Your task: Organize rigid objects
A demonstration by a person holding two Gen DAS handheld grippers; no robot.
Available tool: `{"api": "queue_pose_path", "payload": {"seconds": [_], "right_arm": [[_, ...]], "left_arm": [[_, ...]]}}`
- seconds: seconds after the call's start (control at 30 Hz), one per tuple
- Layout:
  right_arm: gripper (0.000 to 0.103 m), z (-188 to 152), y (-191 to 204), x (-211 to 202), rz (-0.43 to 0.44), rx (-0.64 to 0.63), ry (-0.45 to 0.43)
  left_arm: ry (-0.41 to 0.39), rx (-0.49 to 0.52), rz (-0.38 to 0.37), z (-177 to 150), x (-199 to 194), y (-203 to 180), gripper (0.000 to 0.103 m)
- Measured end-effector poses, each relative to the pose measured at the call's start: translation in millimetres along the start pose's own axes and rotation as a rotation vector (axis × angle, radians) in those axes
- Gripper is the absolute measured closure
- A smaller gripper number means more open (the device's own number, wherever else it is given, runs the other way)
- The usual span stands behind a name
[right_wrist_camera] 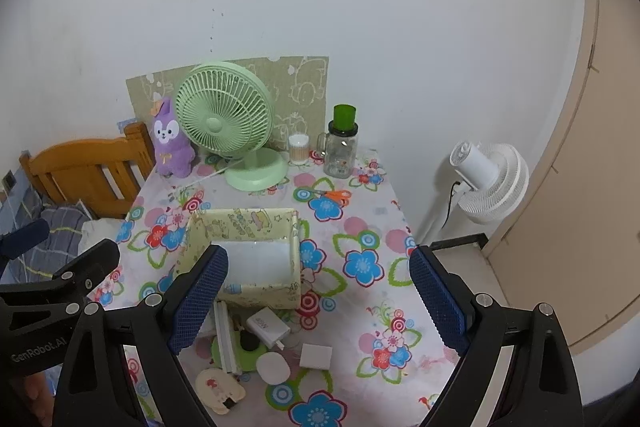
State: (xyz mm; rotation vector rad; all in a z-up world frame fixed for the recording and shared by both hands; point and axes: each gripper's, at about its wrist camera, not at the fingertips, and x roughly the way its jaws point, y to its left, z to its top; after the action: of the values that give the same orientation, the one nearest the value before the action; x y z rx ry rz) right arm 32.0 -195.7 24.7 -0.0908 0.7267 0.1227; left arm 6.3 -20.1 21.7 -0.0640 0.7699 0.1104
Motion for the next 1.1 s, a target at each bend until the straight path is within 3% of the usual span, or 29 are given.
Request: {"api": "queue_pose_path", "payload": {"seconds": [1.1], "right_arm": [[0.009, -3.4, -2.0, -4.2, -0.004, 0.016, 0.003]], "left_arm": [[-0.011, 0.008, -0.019, 0.8, -2.6, -2.7, 0.0]]}}
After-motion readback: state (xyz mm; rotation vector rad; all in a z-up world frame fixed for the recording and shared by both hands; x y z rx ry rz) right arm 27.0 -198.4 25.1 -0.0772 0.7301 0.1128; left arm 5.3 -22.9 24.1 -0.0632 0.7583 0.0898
